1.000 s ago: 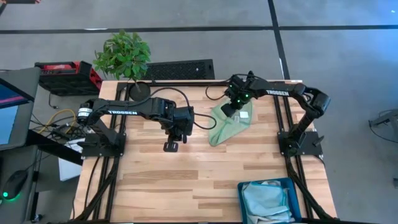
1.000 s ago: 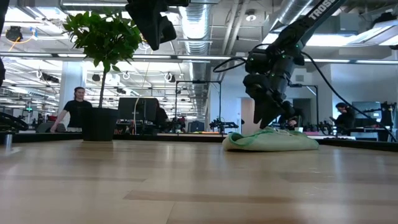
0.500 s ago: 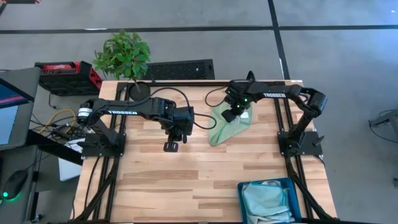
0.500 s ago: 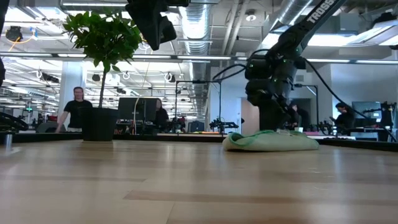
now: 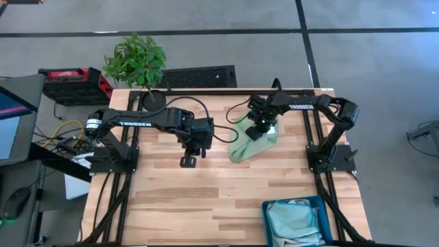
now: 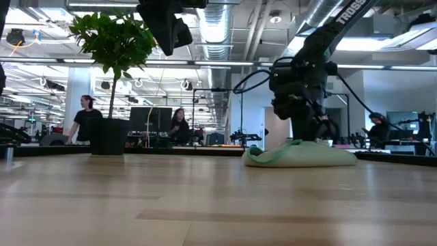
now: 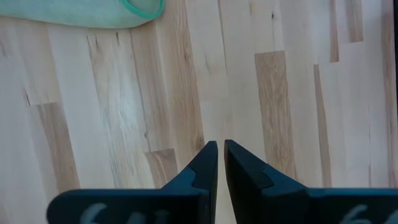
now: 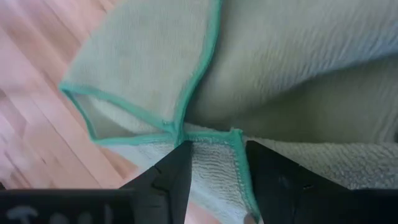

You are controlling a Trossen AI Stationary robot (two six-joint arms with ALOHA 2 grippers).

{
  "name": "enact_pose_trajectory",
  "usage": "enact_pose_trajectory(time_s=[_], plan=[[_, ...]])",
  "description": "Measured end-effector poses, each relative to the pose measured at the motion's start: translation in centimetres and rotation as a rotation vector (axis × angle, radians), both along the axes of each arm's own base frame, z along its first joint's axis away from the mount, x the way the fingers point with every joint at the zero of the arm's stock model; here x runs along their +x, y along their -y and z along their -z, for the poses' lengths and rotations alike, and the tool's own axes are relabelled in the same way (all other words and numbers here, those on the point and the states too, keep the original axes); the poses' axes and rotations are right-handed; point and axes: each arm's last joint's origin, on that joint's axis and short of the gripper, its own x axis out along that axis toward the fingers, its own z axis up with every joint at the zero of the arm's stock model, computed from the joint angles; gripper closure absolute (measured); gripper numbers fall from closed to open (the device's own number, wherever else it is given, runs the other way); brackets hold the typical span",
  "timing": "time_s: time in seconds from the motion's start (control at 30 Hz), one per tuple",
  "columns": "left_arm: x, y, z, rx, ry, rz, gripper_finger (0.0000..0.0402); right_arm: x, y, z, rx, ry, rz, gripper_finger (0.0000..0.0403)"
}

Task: Fold microfiber towels
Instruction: Fold the green microfiber cloth

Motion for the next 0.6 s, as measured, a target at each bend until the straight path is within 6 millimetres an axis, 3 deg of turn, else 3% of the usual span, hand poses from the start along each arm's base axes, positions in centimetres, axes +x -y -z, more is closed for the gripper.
enact_pose_trajectory(time_s=[0.37, 0.6], plan=[[-0.1, 0.0, 0.0, 0.0, -0.01, 0.0, 0.0382, -0.5, -1.6, -0.1, 0.047, -0.087, -0.08, 0.023], [-0.1, 0.0, 0.0, 0.0, -0.01, 0.0, 0.0382, -0.6, -3.2, -2.1, 0.028, -0.033, -0.136, 0.023]])
